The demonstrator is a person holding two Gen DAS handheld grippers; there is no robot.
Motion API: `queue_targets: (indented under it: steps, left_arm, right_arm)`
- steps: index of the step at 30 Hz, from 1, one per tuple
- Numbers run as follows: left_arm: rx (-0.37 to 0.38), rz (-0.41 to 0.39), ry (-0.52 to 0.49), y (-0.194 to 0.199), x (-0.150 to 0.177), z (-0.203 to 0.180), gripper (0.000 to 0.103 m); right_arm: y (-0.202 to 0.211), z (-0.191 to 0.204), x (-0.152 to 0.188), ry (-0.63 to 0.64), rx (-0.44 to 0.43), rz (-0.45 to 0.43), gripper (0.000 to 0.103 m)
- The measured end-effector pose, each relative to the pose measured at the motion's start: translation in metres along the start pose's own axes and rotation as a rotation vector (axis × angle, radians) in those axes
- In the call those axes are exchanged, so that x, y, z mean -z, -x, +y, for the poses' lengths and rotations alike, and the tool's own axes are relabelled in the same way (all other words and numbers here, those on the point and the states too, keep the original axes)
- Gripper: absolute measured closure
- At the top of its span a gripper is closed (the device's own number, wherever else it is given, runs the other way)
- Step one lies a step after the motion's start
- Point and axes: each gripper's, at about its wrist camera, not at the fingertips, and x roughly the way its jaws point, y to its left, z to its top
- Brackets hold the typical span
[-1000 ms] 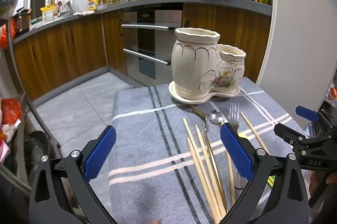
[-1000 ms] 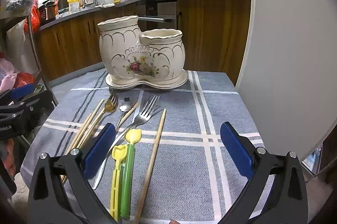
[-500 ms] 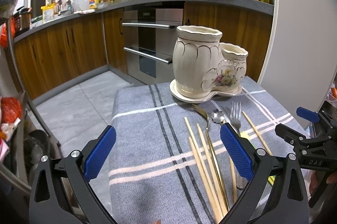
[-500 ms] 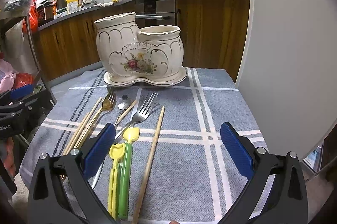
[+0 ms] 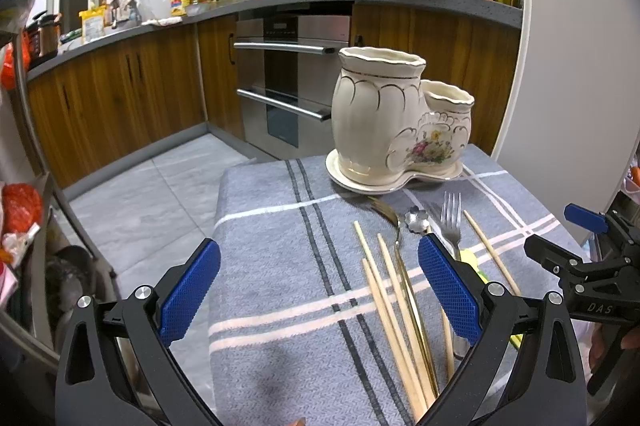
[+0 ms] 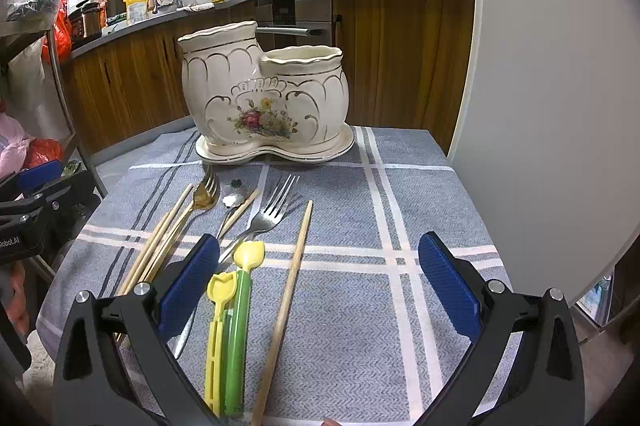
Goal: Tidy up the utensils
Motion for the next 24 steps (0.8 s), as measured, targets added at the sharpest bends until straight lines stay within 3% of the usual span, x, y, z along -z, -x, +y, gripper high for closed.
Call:
queue_targets:
  steps: [18,24]
  left_arm:
    - [0.009,0.005,-0.004,-0.0017,0.0028,0.0025,0.005]
    - [0.007,0.015,-0.052,-0.0052,0.0031,0.0050,0.005]
  right_arm:
    - [-0.0049,-0.0023,0.0006,0.004,0.004,0.008,0.005]
    - [-0.0067,-0.0089,-0.0063,0.020,0.030,0.024,0.005]
